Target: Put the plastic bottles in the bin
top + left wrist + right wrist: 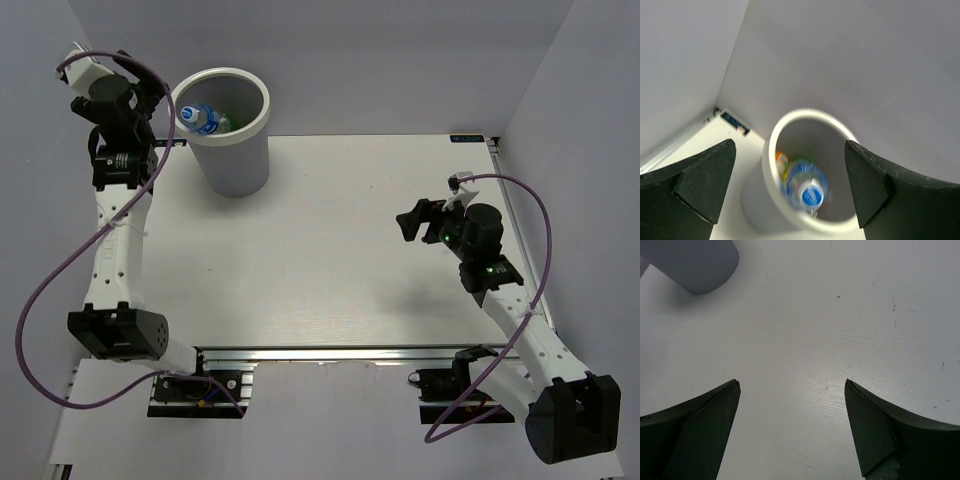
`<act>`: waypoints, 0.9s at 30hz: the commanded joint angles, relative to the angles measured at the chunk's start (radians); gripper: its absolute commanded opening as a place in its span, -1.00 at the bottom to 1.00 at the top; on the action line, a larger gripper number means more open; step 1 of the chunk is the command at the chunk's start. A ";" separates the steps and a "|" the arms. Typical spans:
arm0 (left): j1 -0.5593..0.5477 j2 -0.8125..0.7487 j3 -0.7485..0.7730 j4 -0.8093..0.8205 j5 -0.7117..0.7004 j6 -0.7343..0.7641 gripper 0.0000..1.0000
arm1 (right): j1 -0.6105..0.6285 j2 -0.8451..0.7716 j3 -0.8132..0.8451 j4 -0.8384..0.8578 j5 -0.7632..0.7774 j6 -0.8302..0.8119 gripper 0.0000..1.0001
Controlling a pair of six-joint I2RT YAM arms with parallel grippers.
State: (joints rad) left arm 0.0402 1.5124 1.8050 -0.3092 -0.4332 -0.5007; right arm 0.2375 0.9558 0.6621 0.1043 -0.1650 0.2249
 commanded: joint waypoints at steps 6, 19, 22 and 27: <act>0.003 -0.135 -0.378 0.161 0.575 -0.007 0.96 | -0.004 -0.006 -0.002 0.008 0.018 0.016 0.79; 0.000 0.081 -0.268 0.226 0.469 0.004 0.36 | -0.006 0.015 0.016 0.008 0.033 -0.010 0.79; 0.000 0.121 -0.196 0.202 0.448 0.025 0.37 | -0.006 0.023 0.019 0.008 0.032 -0.021 0.79; -0.002 0.183 -0.125 0.194 0.409 0.040 0.44 | -0.006 0.055 0.028 0.003 0.047 -0.028 0.79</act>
State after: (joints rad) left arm 0.0376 1.6802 1.6192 -0.1226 0.0265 -0.4839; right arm 0.2356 0.9951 0.6575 0.0990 -0.1352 0.2188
